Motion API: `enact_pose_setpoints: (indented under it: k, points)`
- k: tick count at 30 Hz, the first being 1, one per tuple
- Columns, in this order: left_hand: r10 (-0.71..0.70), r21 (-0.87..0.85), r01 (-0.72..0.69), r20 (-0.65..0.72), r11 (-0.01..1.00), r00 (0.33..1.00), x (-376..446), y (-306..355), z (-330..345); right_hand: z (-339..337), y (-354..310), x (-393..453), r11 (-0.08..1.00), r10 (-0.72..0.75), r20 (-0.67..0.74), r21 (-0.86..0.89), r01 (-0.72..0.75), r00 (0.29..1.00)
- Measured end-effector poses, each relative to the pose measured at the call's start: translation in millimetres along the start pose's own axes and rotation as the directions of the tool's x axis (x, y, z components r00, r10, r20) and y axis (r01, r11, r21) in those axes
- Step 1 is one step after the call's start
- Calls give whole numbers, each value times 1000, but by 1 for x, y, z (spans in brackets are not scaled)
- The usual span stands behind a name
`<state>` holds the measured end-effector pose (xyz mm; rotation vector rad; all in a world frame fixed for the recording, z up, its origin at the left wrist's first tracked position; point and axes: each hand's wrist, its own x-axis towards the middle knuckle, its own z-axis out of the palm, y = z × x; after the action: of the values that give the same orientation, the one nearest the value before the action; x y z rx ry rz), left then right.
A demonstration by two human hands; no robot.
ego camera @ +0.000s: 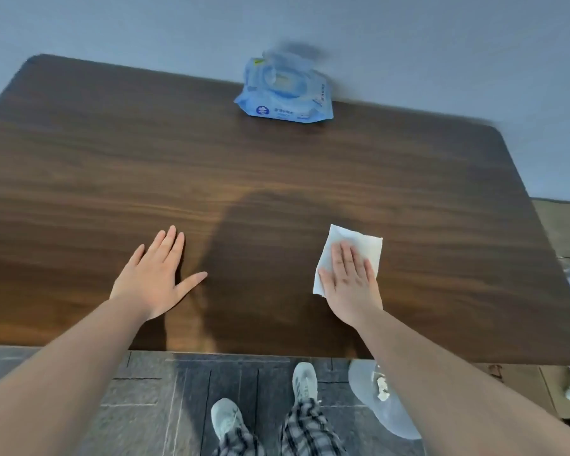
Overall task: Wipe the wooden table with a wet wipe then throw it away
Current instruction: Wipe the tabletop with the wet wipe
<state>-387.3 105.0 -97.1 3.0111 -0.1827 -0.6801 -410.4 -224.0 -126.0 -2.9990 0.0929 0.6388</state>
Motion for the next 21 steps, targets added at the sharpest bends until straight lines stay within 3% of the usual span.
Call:
enact_pose_setpoints:
  k: [10,21]
  points:
    - [-383,-33,385,54,922,922,-75,-168,19,1,-208,36,905,-417,28,-85,418,909]
    - [-397,-202,398,47,895,916,-85,-205,37,16,-410,38,732,-670,81,-99,675,738]
